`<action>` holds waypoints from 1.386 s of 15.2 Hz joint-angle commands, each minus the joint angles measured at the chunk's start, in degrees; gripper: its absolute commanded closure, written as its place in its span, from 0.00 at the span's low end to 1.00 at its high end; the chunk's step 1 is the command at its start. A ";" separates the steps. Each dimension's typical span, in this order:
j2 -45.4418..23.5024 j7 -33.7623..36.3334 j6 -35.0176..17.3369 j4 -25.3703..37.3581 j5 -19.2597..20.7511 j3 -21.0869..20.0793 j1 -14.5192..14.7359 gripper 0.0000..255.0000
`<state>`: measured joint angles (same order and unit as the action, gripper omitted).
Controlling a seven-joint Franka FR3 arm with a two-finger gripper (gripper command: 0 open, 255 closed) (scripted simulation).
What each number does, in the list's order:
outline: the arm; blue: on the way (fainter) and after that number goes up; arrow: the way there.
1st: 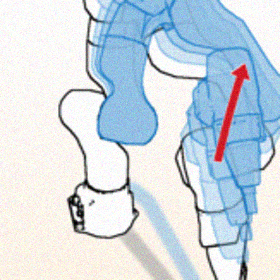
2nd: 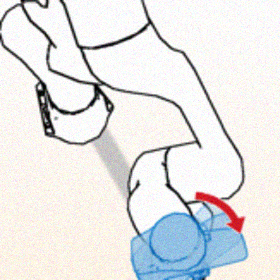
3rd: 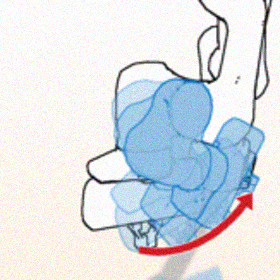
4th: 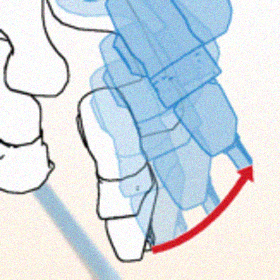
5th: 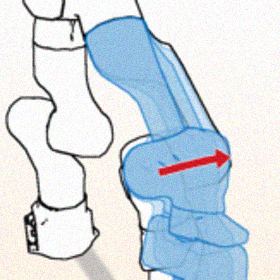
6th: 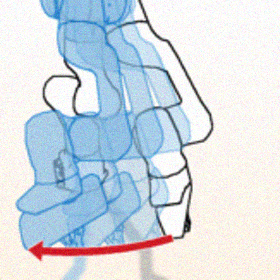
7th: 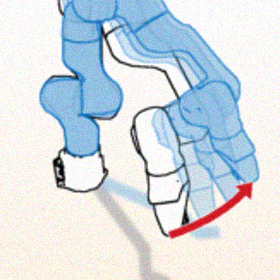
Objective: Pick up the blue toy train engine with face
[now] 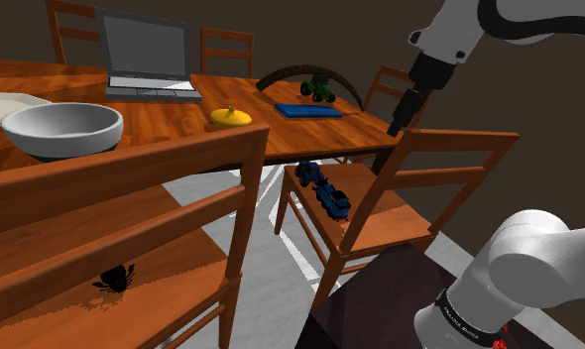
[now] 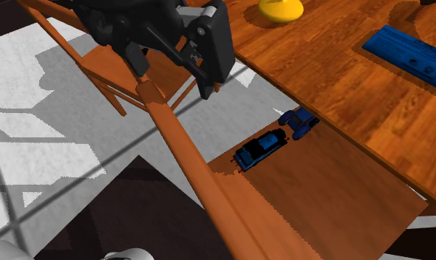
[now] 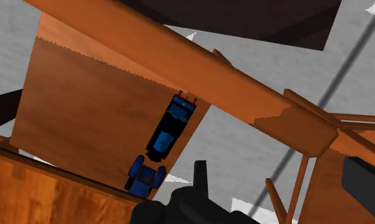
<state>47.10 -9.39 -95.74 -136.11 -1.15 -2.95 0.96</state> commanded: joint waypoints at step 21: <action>-33.77 11.43 -34.34 -5.00 -0.67 2.13 -7.75 0.00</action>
<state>15.58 1.02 -128.24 -141.37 -1.65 -0.70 -6.65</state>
